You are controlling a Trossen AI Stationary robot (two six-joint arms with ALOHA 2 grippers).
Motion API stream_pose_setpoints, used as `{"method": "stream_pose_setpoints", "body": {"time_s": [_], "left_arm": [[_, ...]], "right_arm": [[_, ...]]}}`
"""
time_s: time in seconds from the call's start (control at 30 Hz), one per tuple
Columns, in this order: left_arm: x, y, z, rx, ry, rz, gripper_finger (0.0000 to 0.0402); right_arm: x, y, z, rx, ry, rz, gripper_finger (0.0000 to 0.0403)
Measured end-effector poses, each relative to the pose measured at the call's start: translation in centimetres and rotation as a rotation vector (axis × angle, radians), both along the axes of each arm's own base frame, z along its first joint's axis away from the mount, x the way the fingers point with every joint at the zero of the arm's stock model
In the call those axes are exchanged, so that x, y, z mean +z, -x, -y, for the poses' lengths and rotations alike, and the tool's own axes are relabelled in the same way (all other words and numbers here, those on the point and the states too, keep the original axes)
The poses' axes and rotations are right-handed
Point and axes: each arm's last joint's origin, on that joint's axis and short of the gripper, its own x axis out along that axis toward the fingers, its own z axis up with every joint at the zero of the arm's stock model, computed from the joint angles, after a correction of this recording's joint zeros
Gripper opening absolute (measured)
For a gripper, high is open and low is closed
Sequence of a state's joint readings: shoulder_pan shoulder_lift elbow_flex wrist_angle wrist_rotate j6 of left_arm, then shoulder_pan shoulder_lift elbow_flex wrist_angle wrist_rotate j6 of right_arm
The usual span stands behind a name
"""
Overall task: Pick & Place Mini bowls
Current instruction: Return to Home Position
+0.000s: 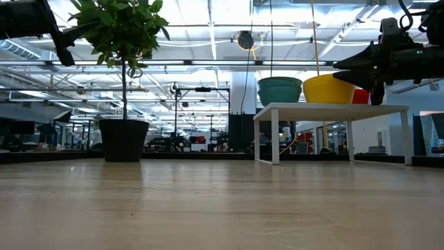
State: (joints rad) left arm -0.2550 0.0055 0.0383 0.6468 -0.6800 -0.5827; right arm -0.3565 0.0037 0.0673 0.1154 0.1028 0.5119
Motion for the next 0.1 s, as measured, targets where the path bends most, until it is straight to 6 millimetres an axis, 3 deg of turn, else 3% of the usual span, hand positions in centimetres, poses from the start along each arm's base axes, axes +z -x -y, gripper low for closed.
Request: {"method": "stream_pose_setpoints", "body": {"time_s": [0.1], "left_arm": [[0.0,0.0,0.0,0.001,-0.001,-0.001,0.0214]], "right_arm": [[0.0,0.0,0.0,0.0,0.0,0.0,0.0105]]}}
